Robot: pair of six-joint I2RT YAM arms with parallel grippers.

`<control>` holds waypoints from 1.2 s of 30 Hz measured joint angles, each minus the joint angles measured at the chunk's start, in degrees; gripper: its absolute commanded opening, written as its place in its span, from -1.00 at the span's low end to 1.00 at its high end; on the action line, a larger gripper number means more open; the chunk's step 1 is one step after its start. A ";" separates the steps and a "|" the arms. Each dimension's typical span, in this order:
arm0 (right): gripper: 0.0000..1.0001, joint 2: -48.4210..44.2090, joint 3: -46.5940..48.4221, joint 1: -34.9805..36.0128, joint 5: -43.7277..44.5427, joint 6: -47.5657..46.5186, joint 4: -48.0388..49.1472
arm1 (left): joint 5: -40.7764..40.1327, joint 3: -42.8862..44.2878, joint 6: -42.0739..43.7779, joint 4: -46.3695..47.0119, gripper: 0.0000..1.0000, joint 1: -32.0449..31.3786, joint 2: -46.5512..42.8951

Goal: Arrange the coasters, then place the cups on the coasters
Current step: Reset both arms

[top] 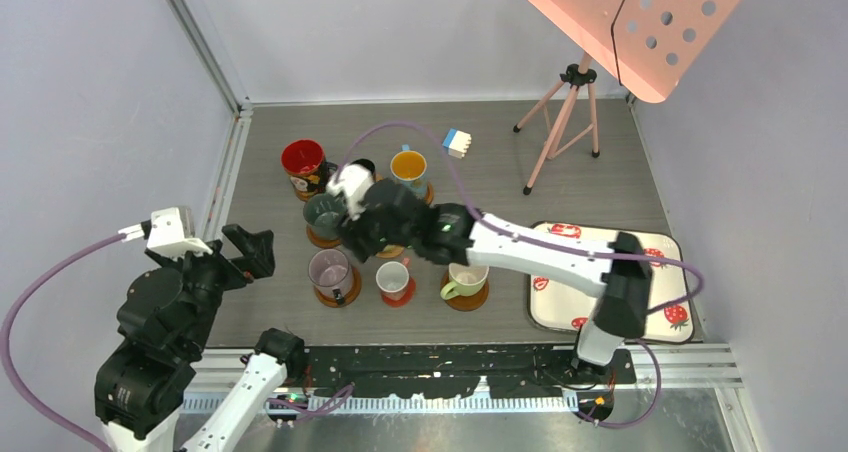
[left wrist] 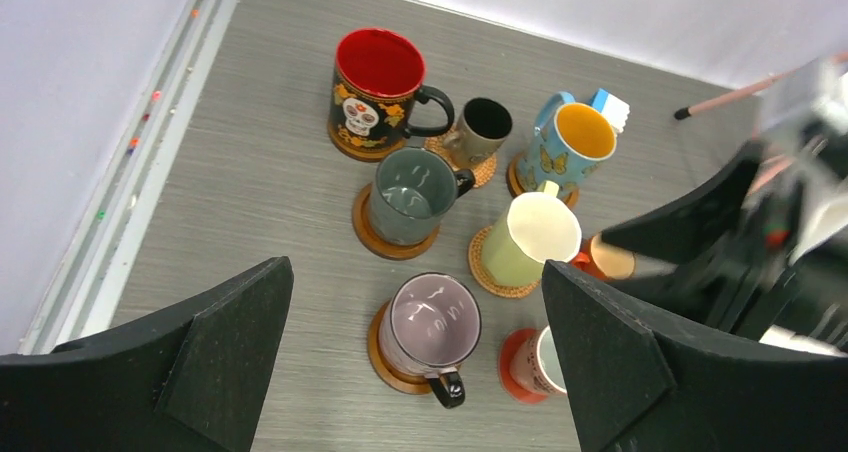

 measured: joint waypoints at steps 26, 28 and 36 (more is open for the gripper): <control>0.90 -57.31 -37.90 -7.58 31.30 27.98 -10.56 | 32.74 -24.59 4.70 24.70 0.98 0.00 -0.76; 0.91 -58.16 -38.23 -7.58 33.09 29.38 -11.80 | 33.00 -25.16 4.61 25.31 0.98 0.00 -0.87; 0.90 -59.78 -38.34 -7.58 36.61 31.36 -14.73 | 33.14 -26.45 4.61 26.23 0.98 0.00 -0.66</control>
